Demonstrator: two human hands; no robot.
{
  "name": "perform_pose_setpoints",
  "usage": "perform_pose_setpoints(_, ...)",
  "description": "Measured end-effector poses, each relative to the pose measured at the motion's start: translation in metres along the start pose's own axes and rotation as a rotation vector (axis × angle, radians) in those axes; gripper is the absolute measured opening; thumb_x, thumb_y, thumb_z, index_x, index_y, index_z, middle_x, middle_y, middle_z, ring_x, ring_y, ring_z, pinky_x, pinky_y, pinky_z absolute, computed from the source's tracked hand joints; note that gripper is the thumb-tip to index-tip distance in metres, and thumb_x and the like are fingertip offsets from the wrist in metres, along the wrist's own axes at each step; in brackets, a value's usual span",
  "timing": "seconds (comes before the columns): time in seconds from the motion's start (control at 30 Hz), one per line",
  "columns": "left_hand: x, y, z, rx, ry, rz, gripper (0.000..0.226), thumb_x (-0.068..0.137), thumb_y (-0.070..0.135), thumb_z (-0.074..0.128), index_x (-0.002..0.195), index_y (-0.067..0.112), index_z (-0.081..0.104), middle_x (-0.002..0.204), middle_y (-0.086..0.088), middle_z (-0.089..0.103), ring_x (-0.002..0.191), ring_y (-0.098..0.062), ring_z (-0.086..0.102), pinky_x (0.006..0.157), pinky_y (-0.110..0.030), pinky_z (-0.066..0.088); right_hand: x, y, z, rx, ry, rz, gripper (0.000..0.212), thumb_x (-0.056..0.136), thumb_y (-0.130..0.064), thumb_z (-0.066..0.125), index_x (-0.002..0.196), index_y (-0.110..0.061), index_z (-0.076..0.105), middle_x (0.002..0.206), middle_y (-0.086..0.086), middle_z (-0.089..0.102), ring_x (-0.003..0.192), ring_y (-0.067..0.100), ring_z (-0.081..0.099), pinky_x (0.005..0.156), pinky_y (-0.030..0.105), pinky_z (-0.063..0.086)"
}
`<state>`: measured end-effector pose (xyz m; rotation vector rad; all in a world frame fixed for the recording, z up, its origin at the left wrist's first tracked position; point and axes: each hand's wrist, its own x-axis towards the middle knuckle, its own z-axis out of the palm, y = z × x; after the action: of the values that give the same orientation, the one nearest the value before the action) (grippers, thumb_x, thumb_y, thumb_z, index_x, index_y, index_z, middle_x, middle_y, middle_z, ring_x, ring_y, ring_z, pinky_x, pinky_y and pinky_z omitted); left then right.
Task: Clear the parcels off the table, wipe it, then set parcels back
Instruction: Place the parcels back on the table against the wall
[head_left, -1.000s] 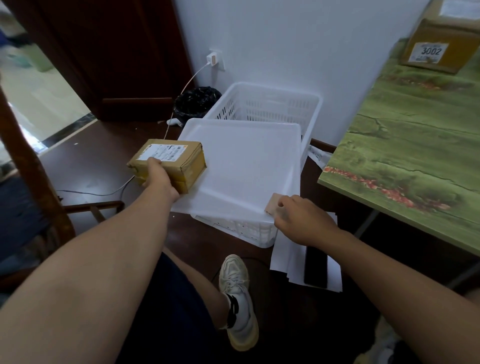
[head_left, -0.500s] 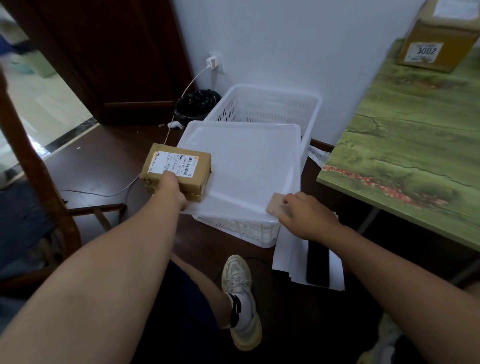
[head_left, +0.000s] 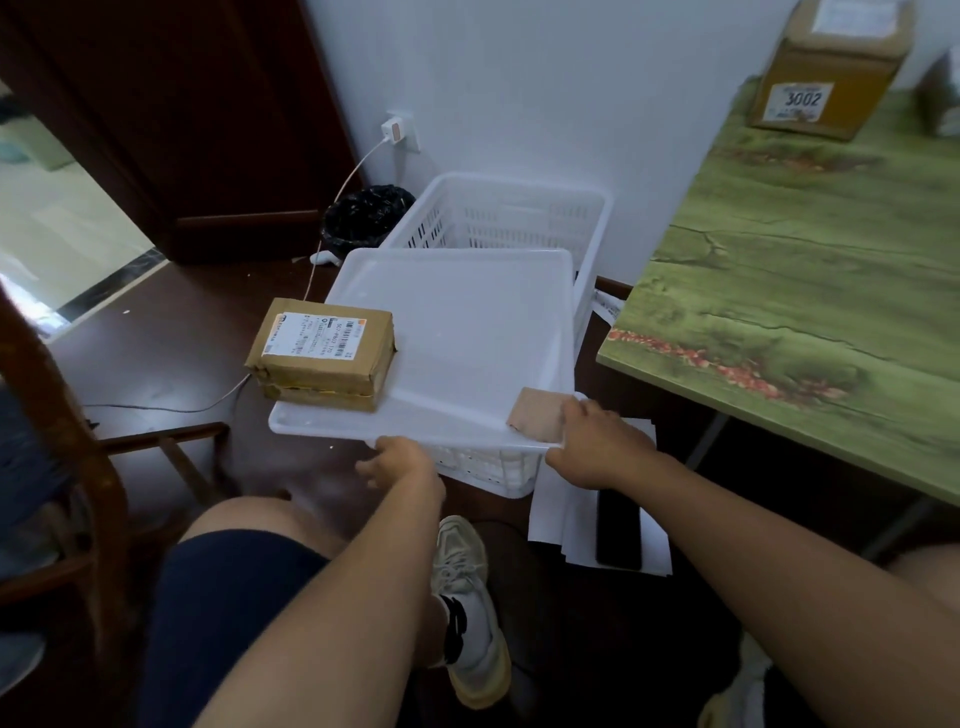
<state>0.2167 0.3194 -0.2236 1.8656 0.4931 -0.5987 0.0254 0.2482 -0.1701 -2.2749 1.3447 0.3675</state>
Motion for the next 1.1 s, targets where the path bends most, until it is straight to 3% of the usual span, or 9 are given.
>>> perform_pose_setpoints(0.1, -0.008, -0.009, 0.008, -0.041, -0.016, 0.105, 0.051, 0.103, 0.024, 0.035, 0.15, 0.007, 0.025, 0.152, -0.022, 0.032, 0.132, -0.039, 0.041, 0.105, -0.044, 0.034, 0.002, 0.003, 0.004, -0.038, -0.075, 0.017, 0.076, 0.092, -0.045, 0.047, 0.153, -0.014, 0.013, 0.147, 0.009, 0.037, 0.127, 0.032, 0.045, 0.094, 0.043, 0.045)
perform_pose_setpoints(0.17, -0.011, -0.01, 0.014, -0.021, -0.058, 0.163, 0.051, 0.101, 0.021, 0.039, 0.148, 0.005, 0.028, 0.148, -0.022, 0.04, 0.129, -0.04, 0.045, 0.105, -0.043, 0.037, 0.004, 0.004, 0.01, -0.068, -0.091, 0.021, 0.073, 0.093, -0.046, 0.046, 0.151, -0.012, 0.018, 0.147, 0.01, 0.038, 0.126, 0.033, 0.047, 0.093, 0.042, 0.044)
perform_pose_setpoints(0.57, 0.019, 0.005, 0.032, -0.033, -0.157, 0.058, 0.052, 0.101, 0.018, 0.039, 0.149, 0.007, 0.024, 0.149, -0.016, 0.042, 0.13, -0.033, 0.048, 0.111, -0.047, 0.036, 0.012, -0.008, 0.018, -0.144, -0.041, 0.002, 0.054, 0.094, -0.042, 0.046, 0.137, -0.01, 0.04, 0.132, 0.009, 0.054, 0.114, 0.028, 0.056, 0.074, 0.034, 0.041)
perform_pose_setpoints(0.73, 0.034, 0.01, 0.042, -0.009, -0.21, 0.098, 0.055, 0.093, 0.01, 0.043, 0.147, 0.008, 0.03, 0.141, -0.018, 0.05, 0.123, -0.038, 0.055, 0.102, -0.055, 0.045, 0.013, -0.013, 0.018, -0.132, -0.031, -0.03, 0.049, 0.095, -0.043, 0.048, 0.131, -0.009, 0.044, 0.126, 0.01, 0.058, 0.108, 0.028, 0.059, 0.071, 0.033, 0.042)
perform_pose_setpoints(0.87, 0.043, 0.016, 0.045, -0.002, -0.223, 0.083, 0.056, 0.094, 0.012, 0.044, 0.147, 0.012, 0.028, 0.139, -0.017, 0.051, 0.12, -0.037, 0.057, 0.1, -0.052, 0.048, 0.014, -0.016, 0.017, -0.128, -0.02, -0.05, 0.043, 0.095, -0.04, 0.049, 0.126, -0.01, 0.047, 0.122, 0.01, 0.059, 0.105, 0.028, 0.059, 0.069, 0.032, 0.04)
perform_pose_setpoints(0.93, 0.042, 0.02, 0.045, 0.008, -0.244, 0.088, 0.05, 0.095, 0.011, 0.044, 0.144, 0.009, 0.035, 0.133, -0.015, 0.054, 0.11, -0.033, 0.062, 0.095, -0.046, 0.052, 0.014, -0.017, 0.017, -0.126, -0.012, -0.058, 0.043, 0.095, -0.04, 0.049, 0.125, -0.01, 0.047, 0.121, 0.01, 0.059, 0.103, 0.027, 0.059, 0.068, 0.032, 0.04)
perform_pose_setpoints(1.03, 0.041, 0.024, 0.045, 0.019, -0.24, 0.109, 0.042, 0.094, 0.008, 0.045, 0.136, 0.007, 0.046, 0.117, -0.012, 0.061, 0.078, -0.023, 0.063, 0.085, -0.037, 0.056, 0.014, -0.019, 0.018, -0.129, -0.002, -0.059, 0.046, 0.095, -0.04, 0.049, 0.127, -0.007, 0.045, 0.12, 0.011, 0.059, 0.101, 0.028, 0.06, 0.068, 0.033, 0.042)
perform_pose_setpoints(1.1, 0.045, 0.026, 0.044, 0.023, -0.242, 0.09, 0.041, 0.093, 0.006, 0.048, 0.134, 0.007, 0.049, 0.108, -0.01, 0.063, 0.077, -0.021, 0.06, 0.081, -0.033, 0.054, 0.014, -0.02, 0.018, -0.132, 0.002, -0.056, 0.049, 0.096, -0.039, 0.048, 0.13, -0.005, 0.044, 0.122, 0.012, 0.059, 0.103, 0.029, 0.059, 0.069, 0.033, 0.042)
